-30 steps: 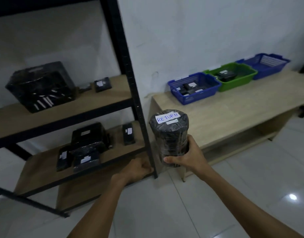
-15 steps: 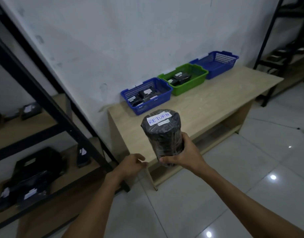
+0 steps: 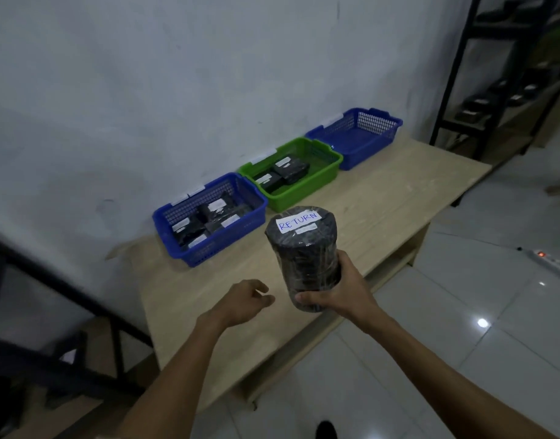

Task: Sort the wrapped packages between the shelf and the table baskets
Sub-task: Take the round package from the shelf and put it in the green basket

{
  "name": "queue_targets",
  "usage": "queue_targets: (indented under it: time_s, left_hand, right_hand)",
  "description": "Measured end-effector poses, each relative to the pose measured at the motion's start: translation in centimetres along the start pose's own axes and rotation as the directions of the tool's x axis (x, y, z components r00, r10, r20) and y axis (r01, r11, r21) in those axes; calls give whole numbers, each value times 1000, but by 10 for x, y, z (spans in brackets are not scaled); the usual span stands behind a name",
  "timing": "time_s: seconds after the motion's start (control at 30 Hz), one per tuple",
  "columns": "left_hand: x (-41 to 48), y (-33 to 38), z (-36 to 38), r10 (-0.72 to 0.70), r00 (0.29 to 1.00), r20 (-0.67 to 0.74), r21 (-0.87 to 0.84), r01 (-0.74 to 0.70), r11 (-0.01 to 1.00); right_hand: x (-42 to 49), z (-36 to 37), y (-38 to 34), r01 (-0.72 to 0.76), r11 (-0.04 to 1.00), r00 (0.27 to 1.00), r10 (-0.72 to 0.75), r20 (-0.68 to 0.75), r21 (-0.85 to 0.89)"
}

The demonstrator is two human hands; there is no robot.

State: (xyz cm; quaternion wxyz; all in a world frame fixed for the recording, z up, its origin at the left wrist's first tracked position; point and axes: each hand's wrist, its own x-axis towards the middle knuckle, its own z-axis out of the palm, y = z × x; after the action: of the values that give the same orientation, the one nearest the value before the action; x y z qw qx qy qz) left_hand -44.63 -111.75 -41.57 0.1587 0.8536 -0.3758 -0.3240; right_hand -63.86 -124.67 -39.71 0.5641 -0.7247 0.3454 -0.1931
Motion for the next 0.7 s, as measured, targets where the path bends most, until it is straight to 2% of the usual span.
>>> queue_targets:
  time_s: [0.1,0.3,0.4,0.7]
  left_hand:
    - [50,24,-15,15,999,37,12,-15,1000]
    - [138,80,-43,42,999,-26,17,-42,999]
    - [181,101,-44,7,1000,12,0,-7,1000]
    - [278,140,-38,-150,985,-87,-144,136,980]
  right_hand:
    - [44,-22,-5,-15,999,1000,15,-10,-48]
    - [128,-67,-3,5,999,1000,-6,-23,-40]
    - [175,-89,7,-1,999,1000,1,-9,-46]
    - [330,-152,33,-1,996,989,14,145,-87]
